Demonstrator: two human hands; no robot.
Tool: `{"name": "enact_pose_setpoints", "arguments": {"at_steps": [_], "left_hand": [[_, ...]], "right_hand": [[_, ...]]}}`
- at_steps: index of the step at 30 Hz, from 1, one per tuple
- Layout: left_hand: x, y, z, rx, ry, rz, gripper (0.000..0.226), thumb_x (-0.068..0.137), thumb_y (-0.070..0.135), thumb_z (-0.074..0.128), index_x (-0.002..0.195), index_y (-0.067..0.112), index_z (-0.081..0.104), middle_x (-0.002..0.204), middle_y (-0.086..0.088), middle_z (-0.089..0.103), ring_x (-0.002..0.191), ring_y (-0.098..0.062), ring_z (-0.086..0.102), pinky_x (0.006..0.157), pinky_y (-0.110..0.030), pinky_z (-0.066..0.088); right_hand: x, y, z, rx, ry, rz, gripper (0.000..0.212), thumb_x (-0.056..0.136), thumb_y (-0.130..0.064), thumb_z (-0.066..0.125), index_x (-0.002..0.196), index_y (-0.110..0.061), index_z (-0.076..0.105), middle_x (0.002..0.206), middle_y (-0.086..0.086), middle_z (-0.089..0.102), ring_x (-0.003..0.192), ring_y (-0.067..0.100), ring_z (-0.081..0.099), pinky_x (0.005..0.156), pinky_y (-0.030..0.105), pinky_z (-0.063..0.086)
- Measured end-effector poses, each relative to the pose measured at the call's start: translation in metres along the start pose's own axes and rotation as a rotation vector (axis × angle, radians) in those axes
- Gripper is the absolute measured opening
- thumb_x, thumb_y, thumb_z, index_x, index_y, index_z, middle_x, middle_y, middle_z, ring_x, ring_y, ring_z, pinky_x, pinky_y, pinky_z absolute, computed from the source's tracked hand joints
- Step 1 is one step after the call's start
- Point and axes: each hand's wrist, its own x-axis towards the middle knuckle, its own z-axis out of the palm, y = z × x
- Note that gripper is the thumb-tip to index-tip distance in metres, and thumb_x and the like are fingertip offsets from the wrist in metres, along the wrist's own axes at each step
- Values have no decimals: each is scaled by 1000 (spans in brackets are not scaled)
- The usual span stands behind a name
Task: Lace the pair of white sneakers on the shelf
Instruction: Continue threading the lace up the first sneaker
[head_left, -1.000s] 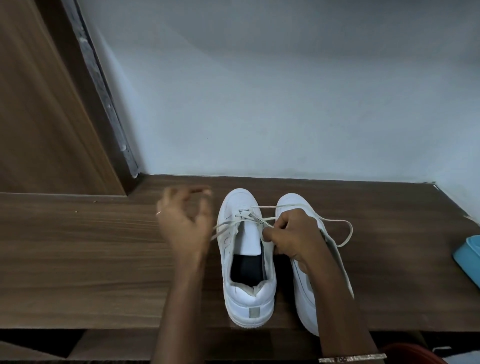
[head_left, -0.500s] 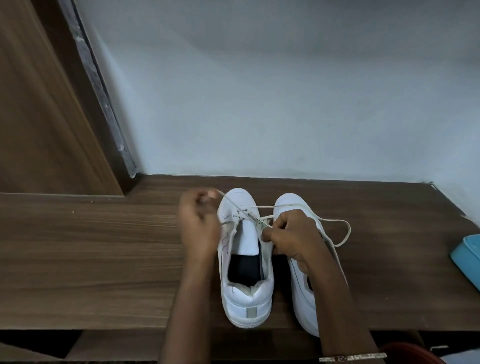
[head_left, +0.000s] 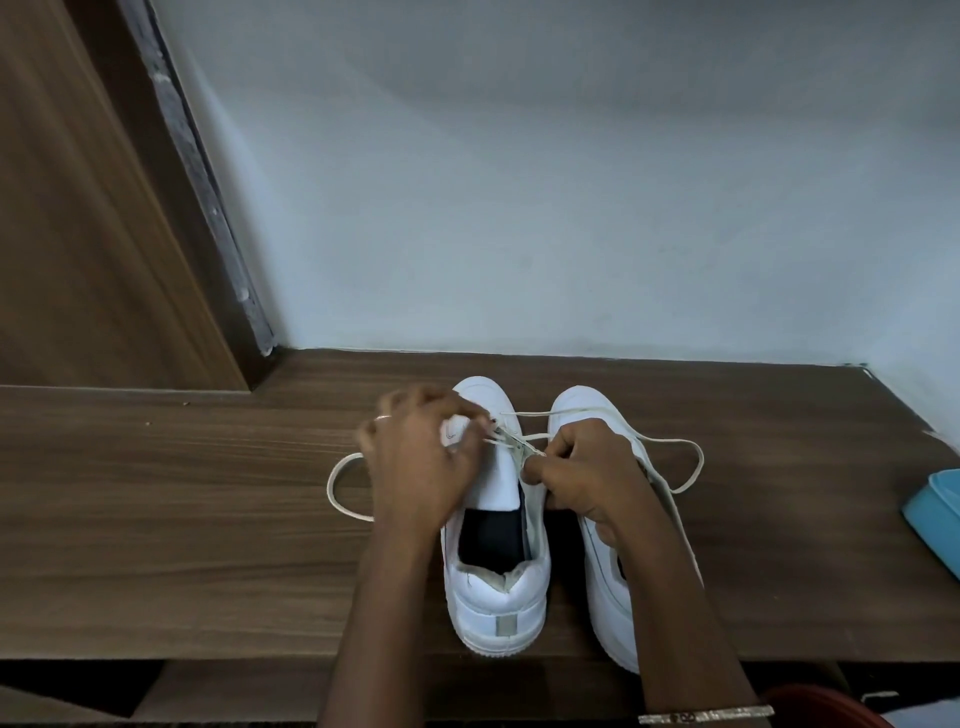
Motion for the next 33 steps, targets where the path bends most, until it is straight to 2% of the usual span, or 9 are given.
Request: {"name": "enact_pose_setpoints", "arguments": {"at_steps": [3, 7, 12, 14, 18, 23, 28, 31, 33], "left_hand": [[-3, 4, 12, 138, -152, 30, 17, 84, 50, 68, 97, 41, 74, 122, 18, 59, 125, -14, 43, 101, -40, 23], [-6, 6, 16, 72, -59, 17, 8, 84, 44, 70, 88, 38, 74, 116, 19, 61, 119, -12, 45, 97, -38, 22], [1, -5, 15, -609, 170, -196, 8, 84, 23, 67, 80, 29, 71, 86, 12, 71, 86, -12, 65, 83, -40, 52], [5, -10, 7, -832, 356, -368, 15, 90, 13, 61, 81, 24, 66, 79, 6, 70, 75, -11, 63, 76, -35, 51], [4, -32, -3, -867, 525, -604, 12, 96, 19, 59, 87, 24, 64, 84, 0, 70, 82, -16, 67, 82, -37, 55], [-2, -33, 0, -116, 307, -517, 42, 89, 20, 64, 129, 12, 59, 129, -15, 60, 120, -40, 53, 98, -51, 41], [1, -16, 2, -276, 55, -164, 21, 77, 54, 63, 71, 34, 62, 78, 9, 68, 74, -15, 65, 73, -39, 53], [-2, -7, 3, -166, -244, -139, 31, 69, 58, 76, 83, 33, 65, 76, 13, 65, 70, -6, 61, 70, -32, 51], [-3, -9, 5, -122, -255, -138, 25, 73, 45, 78, 90, 32, 66, 79, 12, 65, 74, -8, 62, 73, -34, 53]], "right_hand": [[0, 0, 0, -11, -3, -13, 18, 66, -12, 76, 58, -12, 60, 64, 7, 68, 72, 31, 70, 69, 52, 61], [-1, 0, -1, -18, 4, -16, 17, 67, -11, 75, 61, -3, 61, 68, 15, 69, 73, 33, 70, 69, 53, 61], [0, 2, -1, -5, -2, -12, 20, 67, -8, 75, 58, -1, 59, 64, 16, 62, 62, 34, 63, 70, 56, 60], [1, 3, -2, 5, 0, -5, 23, 67, -8, 76, 54, -7, 57, 62, 13, 61, 64, 36, 64, 70, 56, 60], [3, 4, -1, 39, -7, 8, 31, 66, -8, 78, 48, -14, 53, 59, 8, 62, 77, 39, 70, 71, 55, 60], [3, 4, 0, 29, -16, 6, 23, 66, -7, 75, 55, -11, 56, 60, 8, 64, 78, 36, 70, 71, 54, 61], [1, 1, 1, 10, -21, -15, 14, 65, -13, 75, 62, -11, 62, 62, 1, 64, 77, 31, 70, 73, 52, 61], [1, -1, 3, -13, 2, -86, 17, 68, -19, 76, 82, -21, 66, 73, -8, 67, 76, 16, 67, 73, 35, 58], [-1, -3, 6, -49, 5, -170, 20, 73, -18, 75, 89, -24, 65, 80, -9, 67, 76, 6, 63, 68, 22, 49]]}}
